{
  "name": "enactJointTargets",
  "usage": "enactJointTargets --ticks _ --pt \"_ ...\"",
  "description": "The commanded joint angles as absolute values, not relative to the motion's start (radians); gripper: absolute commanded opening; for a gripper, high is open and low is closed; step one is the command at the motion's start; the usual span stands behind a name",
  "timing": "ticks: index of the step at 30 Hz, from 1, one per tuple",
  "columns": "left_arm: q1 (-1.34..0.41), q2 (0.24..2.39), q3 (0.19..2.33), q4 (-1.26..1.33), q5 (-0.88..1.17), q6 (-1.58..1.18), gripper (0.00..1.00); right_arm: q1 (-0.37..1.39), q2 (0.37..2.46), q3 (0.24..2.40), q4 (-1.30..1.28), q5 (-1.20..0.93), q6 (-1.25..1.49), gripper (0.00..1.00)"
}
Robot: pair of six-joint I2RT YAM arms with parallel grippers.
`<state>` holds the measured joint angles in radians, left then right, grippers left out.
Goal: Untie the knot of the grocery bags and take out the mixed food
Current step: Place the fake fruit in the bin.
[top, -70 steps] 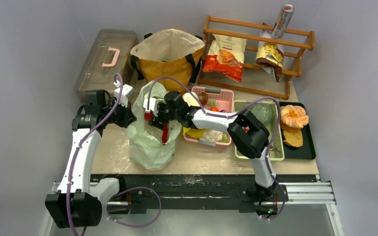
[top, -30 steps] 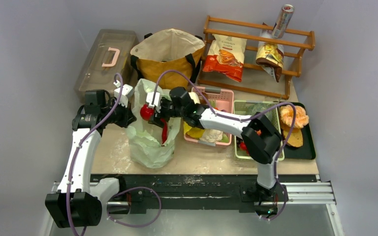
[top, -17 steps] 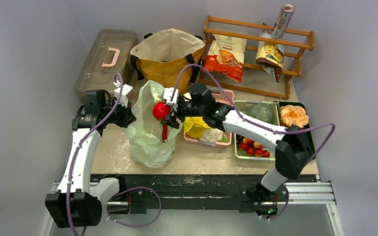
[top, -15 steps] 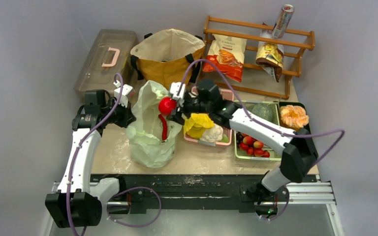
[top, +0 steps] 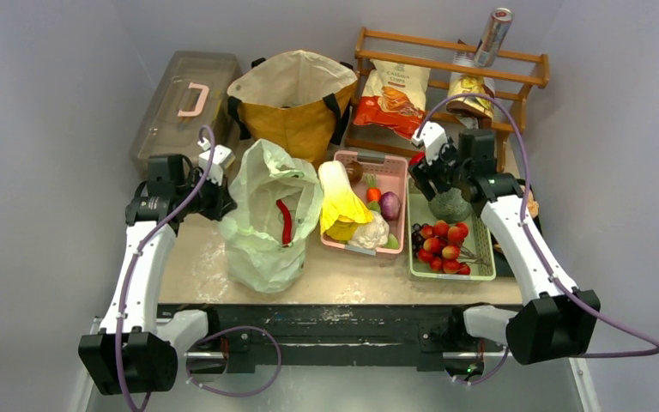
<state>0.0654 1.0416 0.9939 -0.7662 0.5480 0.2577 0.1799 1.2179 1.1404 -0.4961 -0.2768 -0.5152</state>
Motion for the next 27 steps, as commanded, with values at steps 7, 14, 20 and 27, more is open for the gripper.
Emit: enactJointTargets --ticks 7,14,20,27 --pt "0.076 1.066 1.042 -0.735 0.585 0.276 0.0 0.155 1.327 1.071 -0.6 -0.126 -0.601 0.41" --pt "0.078 1.035 1.022 -0.747 0.576 0.288 0.0 0.155 1.46 1.129 -0.63 -0.025 -0.59 0.41" --pt "0.081 1.026 1.011 -0.747 0.576 0.285 0.0 0.155 1.503 1.18 -0.699 -0.018 -0.591 0.73" --pt "0.082 1.018 1.012 -0.751 0.574 0.285 0.0 0.155 1.44 1.248 -0.704 -0.137 -0.581 0.99"
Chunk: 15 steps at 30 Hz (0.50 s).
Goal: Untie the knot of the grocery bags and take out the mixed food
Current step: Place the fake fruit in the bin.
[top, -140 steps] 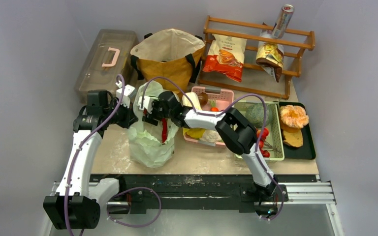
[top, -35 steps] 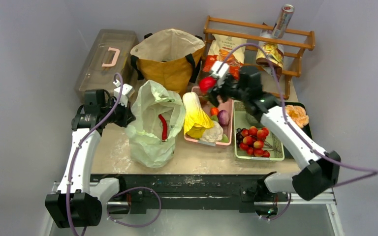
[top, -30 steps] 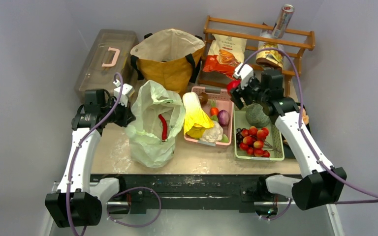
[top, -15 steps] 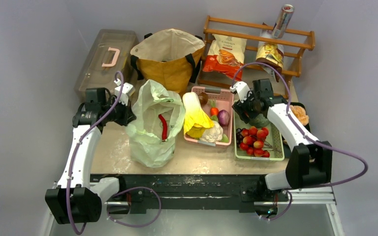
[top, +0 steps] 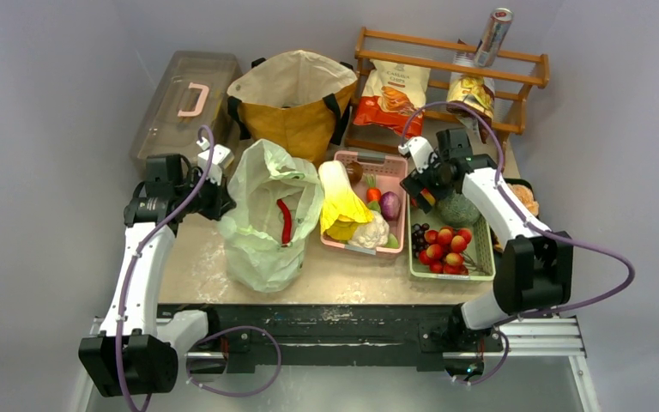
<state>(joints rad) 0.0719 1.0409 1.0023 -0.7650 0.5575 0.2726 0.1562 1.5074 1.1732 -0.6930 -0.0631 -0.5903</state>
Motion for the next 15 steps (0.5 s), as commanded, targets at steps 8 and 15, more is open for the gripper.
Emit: enactJointTargets --ticks 8,15 --pt "0.081 0.961 0.979 -0.747 0.636 0.346 0.0 0.21 1.28 1.31 -0.618 -0.565 -0.523 0.83" --pt "0.075 0.919 0.934 -0.723 0.669 0.384 0.0 0.557 1.373 1.29 -0.297 -0.582 -0.341 0.41"
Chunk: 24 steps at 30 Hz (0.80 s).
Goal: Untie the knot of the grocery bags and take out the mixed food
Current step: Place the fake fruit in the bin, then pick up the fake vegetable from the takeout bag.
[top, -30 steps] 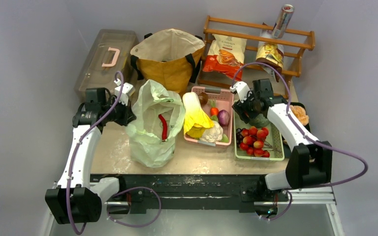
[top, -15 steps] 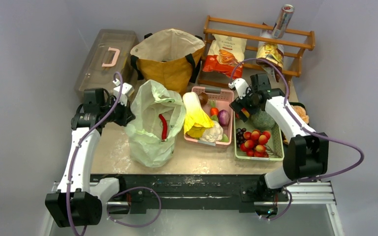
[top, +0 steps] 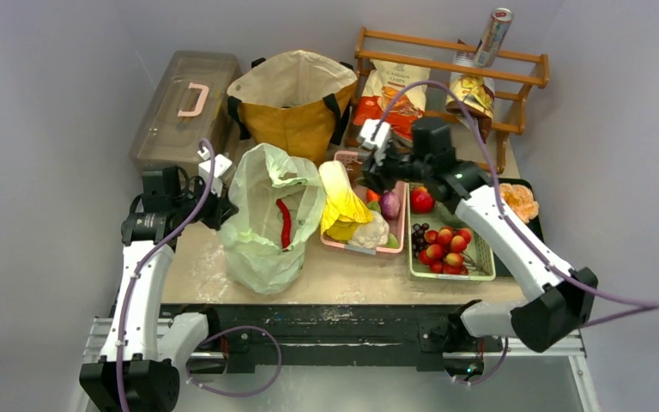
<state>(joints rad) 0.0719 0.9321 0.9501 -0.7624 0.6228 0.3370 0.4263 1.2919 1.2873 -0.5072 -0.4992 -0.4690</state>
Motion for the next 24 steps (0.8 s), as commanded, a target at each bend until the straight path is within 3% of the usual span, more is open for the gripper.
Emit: enactJointTargets --ticks 1,3,6,8,19,24 --pt "0.074 0.92 0.935 -0.727 0.665 0.39 0.0 0.603 1.401 1.292 -0.253 -0.572 -0.327 0.37" --pt "0.074 0.918 0.934 -0.737 0.663 0.405 0.0 0.682 1.459 1.295 -0.174 -0.546 -0.305 0.32" --pt "0.071 0.91 0.919 -0.735 0.659 0.419 0.0 0.777 1.554 1.285 -0.043 -0.517 -0.276 0.15" --pt "0.07 0.906 0.908 -0.737 0.653 0.429 0.0 0.836 1.603 1.261 0.067 -0.493 -0.268 0.09" --pt "0.067 0.871 0.888 -0.743 0.629 0.448 0.0 0.931 1.884 1.296 0.222 -0.161 -0.233 0.12" --pt "0.066 0.861 0.884 -0.736 0.623 0.44 0.0 0.934 1.944 1.279 0.258 -0.046 -0.23 0.23"
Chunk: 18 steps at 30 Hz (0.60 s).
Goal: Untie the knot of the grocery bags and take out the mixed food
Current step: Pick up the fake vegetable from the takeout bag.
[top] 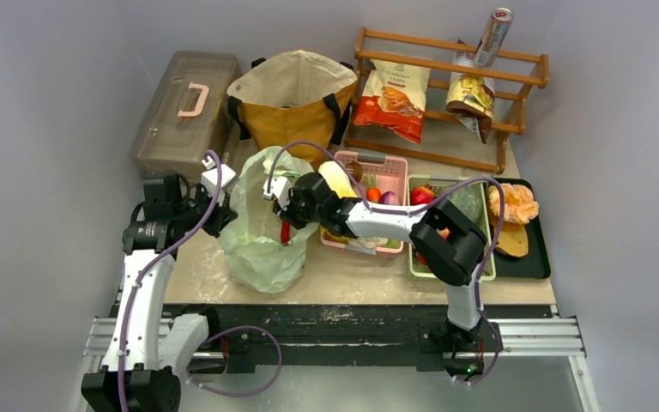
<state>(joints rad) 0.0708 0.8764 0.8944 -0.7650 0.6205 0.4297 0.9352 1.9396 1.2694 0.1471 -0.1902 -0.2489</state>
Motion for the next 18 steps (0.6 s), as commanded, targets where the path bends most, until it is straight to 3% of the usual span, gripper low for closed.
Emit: enactJointTargets --ticks 1,11,13,17,18 --pt "0.067 0.858 0.883 -0.732 0.622 0.438 0.0 0.934 1.957 1.28 0.259 -0.035 -0.224 0.25" --pt "0.062 0.848 0.879 -0.737 0.608 0.436 0.0 0.938 2.092 1.388 0.15 -0.034 -0.113 0.44" --pt "0.06 0.851 0.88 -0.743 0.602 0.439 0.0 0.939 2.111 1.4 0.127 -0.031 -0.104 0.4" --pt "0.06 0.852 0.884 -0.746 0.595 0.445 0.0 0.939 2.107 1.382 0.123 -0.028 -0.103 0.13" --pt "0.06 0.854 0.885 -0.747 0.594 0.445 0.0 0.939 2.09 1.375 0.126 -0.036 -0.102 0.11"
